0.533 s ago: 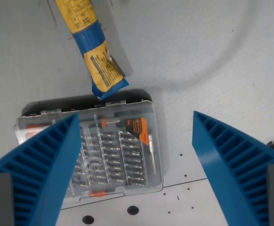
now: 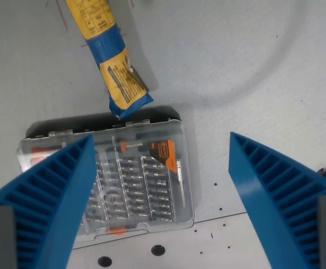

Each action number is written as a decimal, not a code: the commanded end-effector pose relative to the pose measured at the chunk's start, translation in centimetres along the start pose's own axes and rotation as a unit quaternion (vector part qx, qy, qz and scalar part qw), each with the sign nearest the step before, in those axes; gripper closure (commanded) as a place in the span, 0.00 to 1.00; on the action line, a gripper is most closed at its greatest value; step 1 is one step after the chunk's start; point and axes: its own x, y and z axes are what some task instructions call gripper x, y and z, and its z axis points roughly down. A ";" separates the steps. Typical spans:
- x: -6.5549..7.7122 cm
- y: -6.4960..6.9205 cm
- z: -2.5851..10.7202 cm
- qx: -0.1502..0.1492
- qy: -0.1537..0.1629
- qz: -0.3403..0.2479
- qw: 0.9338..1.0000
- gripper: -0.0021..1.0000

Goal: Move above the blue bag

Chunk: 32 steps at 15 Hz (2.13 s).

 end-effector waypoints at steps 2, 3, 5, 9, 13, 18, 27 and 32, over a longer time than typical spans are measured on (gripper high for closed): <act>0.2 -0.1 0.1 -0.001 0.003 -0.011 1.000 0.00; 0.2 -0.2 0.2 -0.001 0.004 -0.014 1.000 0.00; 0.4 -0.3 0.5 -0.002 0.006 -0.022 1.000 0.00; 0.8 -0.7 1.2 -0.007 0.005 -0.040 0.999 0.00; 1.4 -1.2 2.1 -0.014 0.002 -0.057 0.998 0.00; 2.4 -2.1 3.6 -0.023 -0.005 -0.082 0.996 0.00; 4.0 -3.7 6.9 -0.032 0.001 -0.123 0.992 0.00; 4.8 -4.5 8.6 -0.035 0.004 -0.139 0.990 0.00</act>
